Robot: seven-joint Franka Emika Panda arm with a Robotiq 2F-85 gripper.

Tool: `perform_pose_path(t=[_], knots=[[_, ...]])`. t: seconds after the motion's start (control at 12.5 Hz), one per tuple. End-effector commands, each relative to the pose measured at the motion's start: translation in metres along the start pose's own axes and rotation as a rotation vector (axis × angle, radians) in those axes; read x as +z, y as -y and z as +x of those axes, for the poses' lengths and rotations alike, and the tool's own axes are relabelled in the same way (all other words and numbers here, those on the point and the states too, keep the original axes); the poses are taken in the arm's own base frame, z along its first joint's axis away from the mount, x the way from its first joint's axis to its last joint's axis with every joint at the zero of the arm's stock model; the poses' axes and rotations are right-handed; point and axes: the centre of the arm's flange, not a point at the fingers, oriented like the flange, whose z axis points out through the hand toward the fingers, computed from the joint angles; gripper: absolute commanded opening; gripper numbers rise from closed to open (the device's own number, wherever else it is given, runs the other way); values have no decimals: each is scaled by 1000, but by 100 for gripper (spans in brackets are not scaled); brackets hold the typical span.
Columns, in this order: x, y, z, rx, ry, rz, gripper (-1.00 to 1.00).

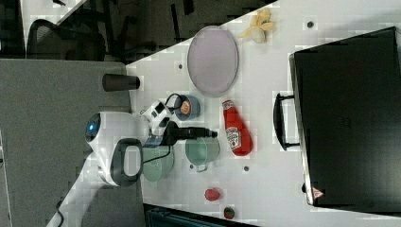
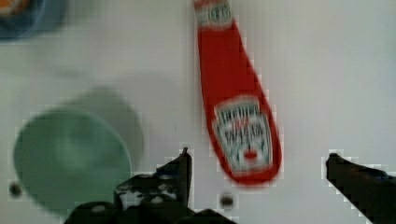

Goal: Pick Ketchup from the table and place it in strainer.

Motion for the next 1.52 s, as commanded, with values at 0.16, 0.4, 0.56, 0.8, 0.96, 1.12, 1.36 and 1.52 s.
perform_pose_path(t=[0.16, 0.4, 0.56, 0.8, 0.96, 1.12, 1.36, 1.52], knots=[[48, 0, 2, -122, -5, -19, 100], [87, 2, 13, -158, -22, -35, 100], [112, 6, 13, -166, -3, -27, 100], [139, 8, 13, -170, 4, -19, 100], [149, 6, 15, -165, -14, -17, 69], [150, 5, 15, -164, -21, -17, 24], [127, 0, 24, -154, -67, -24, 24], [85, -4, 26, -139, -115, -36, 24]])
